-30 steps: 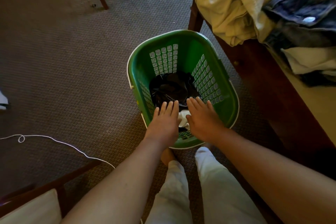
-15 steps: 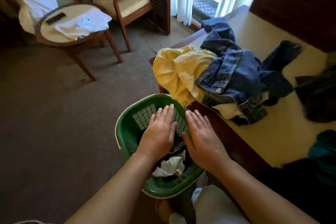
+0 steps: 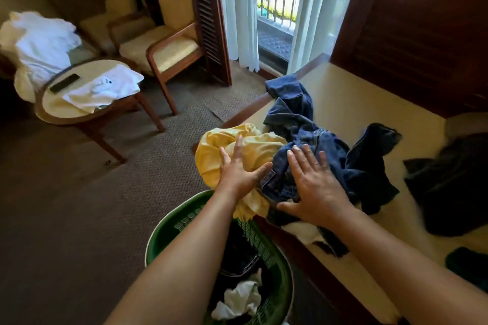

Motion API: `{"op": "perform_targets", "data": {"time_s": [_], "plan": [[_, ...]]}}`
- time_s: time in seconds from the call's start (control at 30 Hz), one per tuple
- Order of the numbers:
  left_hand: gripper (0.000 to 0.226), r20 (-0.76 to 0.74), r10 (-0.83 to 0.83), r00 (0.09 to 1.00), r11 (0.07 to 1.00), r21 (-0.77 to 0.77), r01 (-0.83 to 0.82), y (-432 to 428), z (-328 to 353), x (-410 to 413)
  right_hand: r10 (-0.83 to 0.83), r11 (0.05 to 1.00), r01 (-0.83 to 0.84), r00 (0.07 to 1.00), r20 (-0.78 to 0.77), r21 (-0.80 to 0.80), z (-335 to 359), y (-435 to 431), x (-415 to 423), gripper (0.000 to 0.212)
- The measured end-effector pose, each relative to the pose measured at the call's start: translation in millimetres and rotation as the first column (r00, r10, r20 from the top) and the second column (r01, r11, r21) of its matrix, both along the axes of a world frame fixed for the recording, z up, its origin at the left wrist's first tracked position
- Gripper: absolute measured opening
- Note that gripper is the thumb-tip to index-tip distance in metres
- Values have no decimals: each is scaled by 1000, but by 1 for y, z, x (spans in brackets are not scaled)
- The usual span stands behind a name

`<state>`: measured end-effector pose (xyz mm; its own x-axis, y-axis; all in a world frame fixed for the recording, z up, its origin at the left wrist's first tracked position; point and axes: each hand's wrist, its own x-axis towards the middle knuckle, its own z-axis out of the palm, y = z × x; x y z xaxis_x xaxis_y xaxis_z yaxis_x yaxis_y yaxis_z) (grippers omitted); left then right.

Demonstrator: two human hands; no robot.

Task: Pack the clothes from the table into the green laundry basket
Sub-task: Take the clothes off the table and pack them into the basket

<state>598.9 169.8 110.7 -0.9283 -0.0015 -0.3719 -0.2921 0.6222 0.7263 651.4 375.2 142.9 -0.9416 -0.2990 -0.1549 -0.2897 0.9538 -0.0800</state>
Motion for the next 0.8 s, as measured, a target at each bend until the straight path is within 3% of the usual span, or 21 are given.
{"op": "perform_targets", "data": {"time_s": [0.13,0.27,0.4,0.5,0.57,0.67,0.73,0.8], "plan": [[77,63,33,997,995,-100,-27,15,-15,-23,-91,995,87,993,77,54,-4,16,-22,144],[45,-62,107,992,990,-86,-112,17,4,-17,-126,992,125,982,140,15,-8,24,-28,148],[48,-354,290,889,957,130,-260,7,34,6,-178,982,187,969,168,-36,-2,37,-34,150],[47,-487,358,797,930,115,-348,6,42,13,-215,974,227,950,228,-25,5,46,-49,156],[47,-402,260,878,959,-2,-284,10,36,8,-182,983,179,948,261,35,8,49,-63,161],[75,-107,53,993,965,-250,-78,18,18,-2,-163,986,159,926,339,41,13,56,-89,162],[91,81,52,995,970,-242,-31,23,12,-5,-210,975,220,888,410,22,17,64,-109,164],[102,145,92,985,978,-199,-63,23,7,-6,-257,958,286,833,491,16,17,72,-122,166]]}}
